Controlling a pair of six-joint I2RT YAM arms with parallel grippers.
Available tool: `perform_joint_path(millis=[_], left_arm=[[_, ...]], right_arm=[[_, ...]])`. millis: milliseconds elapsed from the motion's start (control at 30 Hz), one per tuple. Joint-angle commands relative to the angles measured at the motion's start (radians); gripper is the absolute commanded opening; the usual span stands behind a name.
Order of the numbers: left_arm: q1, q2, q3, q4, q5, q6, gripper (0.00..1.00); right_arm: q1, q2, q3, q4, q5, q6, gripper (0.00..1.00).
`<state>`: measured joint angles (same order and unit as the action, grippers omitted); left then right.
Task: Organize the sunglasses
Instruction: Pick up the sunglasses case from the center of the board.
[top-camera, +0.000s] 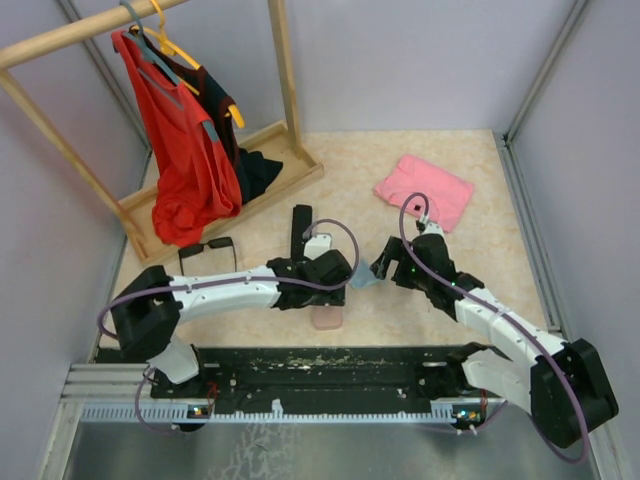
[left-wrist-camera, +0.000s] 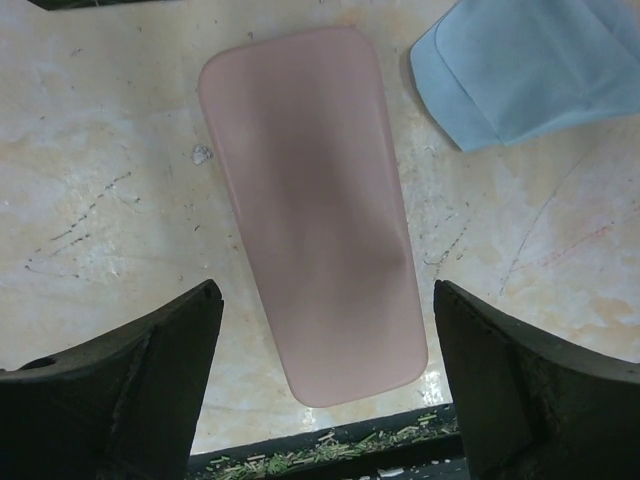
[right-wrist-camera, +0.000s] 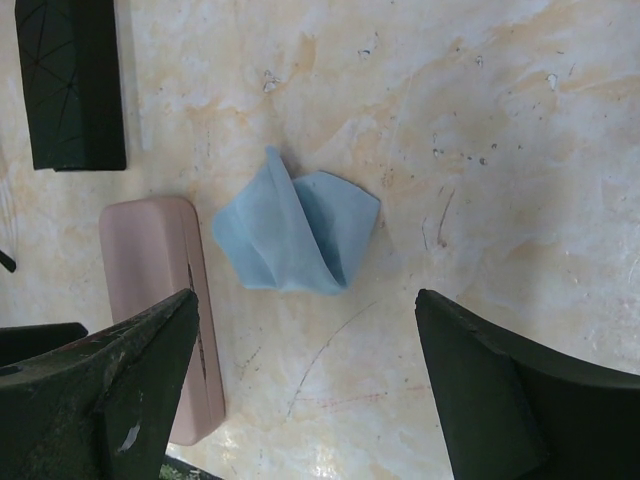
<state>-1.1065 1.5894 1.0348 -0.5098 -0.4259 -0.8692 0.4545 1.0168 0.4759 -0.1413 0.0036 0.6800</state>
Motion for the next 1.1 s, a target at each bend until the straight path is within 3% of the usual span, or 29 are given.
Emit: perform_joint_path(millis=[0, 167, 767, 1067], left_arm=[[-0.014, 0.057, 0.047, -0.045, -0.032, -0.067, 0.92], [-0.015, 0.147, 0.136, -0.141, -0.064, -0.121, 0.91], [-0.015, 0.251, 0.211, -0.193, -0.086, -0.158, 0.89], [-0.014, 0.253, 0.207, -0.181, -0.091, -0.15, 0.75]], right_arm=[[-0.01, -0.04, -0.01, 0.063, -0.035, -0.022, 0.89], [-0.009, -0.041, -0.006, 0.063, -0.047, -0.041, 0.89], [-0.009, -0.031, 0.002, 0.064, -0.053, -0.071, 0.89], [-0.01, -0.022, 0.002, 0.067, -0.053, -0.074, 0.88]])
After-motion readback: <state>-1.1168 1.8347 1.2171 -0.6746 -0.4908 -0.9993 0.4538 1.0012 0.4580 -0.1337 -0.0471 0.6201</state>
